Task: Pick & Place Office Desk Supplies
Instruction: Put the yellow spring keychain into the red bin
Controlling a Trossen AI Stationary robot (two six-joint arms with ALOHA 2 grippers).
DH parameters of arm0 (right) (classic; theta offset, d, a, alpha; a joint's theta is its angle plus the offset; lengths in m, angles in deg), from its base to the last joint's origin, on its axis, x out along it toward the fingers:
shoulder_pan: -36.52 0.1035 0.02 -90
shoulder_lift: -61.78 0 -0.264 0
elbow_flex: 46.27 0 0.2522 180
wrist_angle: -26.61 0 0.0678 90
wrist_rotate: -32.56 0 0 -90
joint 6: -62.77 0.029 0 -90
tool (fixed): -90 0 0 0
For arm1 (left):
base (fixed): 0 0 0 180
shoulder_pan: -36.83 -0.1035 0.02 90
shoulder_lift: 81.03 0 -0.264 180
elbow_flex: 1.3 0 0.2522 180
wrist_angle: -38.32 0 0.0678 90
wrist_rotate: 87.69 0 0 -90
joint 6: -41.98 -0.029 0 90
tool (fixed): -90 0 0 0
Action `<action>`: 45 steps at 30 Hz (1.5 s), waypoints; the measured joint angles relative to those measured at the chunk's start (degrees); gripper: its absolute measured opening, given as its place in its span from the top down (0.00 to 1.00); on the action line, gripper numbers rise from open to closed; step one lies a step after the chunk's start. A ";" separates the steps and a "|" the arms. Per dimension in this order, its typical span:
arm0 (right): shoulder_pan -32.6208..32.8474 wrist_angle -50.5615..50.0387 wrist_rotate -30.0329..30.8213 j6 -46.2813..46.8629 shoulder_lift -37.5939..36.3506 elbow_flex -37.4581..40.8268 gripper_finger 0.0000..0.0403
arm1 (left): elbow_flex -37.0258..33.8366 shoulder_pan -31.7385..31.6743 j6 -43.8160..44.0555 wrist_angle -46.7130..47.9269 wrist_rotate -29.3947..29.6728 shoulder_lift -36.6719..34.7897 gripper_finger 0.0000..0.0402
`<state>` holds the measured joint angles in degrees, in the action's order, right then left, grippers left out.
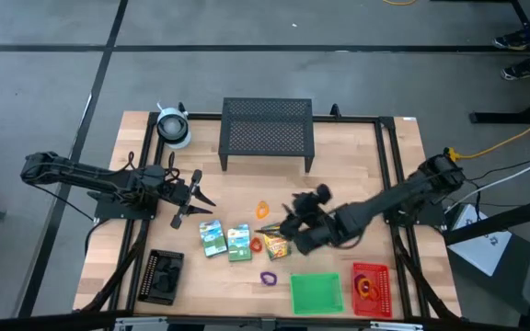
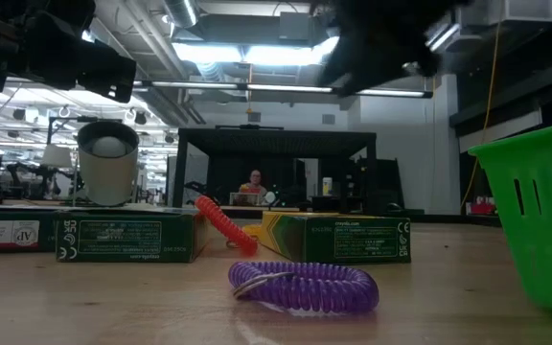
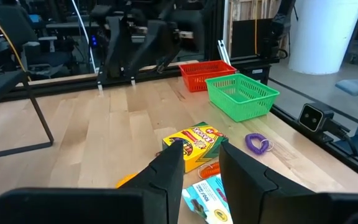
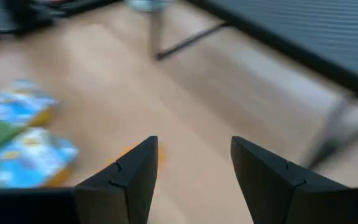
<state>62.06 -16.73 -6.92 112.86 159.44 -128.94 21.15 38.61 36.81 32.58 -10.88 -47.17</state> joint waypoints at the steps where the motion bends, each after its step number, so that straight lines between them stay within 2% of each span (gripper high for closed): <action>1: -1.28 3.87 -2.88 -3.39 0.30 0.00 0.49 | 0.00 0.00 0.04 0.01 0.00 0.00 0.76; 4: -5.51 11.89 -12.76 -7.77 1.07 -0.04 0.49 | 0.00 0.00 0.20 0.02 -0.02 0.00 0.76; 6: -8.37 12.79 -18.04 -8.78 1.83 -0.03 0.49 | 0.00 0.00 0.34 0.02 -0.02 0.01 0.76; 15: -17.91 16.74 -32.37 -9.01 9.29 0.00 0.49 | 0.00 0.00 0.33 0.07 -0.02 0.00 0.76; 21: -18.63 12.40 -33.65 -8.78 14.27 -3.22 0.49 | 0.00 0.00 0.49 0.11 0.00 0.02 0.76; 31: -18.60 -2.90 -35.02 -10.11 25.22 -17.61 0.49 | 0.00 0.00 1.16 0.39 -0.15 0.02 0.76; 39: -18.58 -8.64 -35.51 -10.03 26.82 -18.97 0.49 | 0.00 0.00 1.19 0.52 -1.44 0.01 0.76; 42: -18.57 -8.83 -34.89 -10.55 26.82 -18.97 0.53 | 0.00 0.01 1.40 0.50 -1.45 0.01 0.76; 45: -18.58 -8.82 -34.91 -11.30 26.82 -18.97 0.65 | 0.00 0.00 1.41 0.50 -1.46 0.01 0.76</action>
<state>43.49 -25.55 -41.83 101.56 186.27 -147.91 21.15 38.61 38.21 33.08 -12.35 -47.16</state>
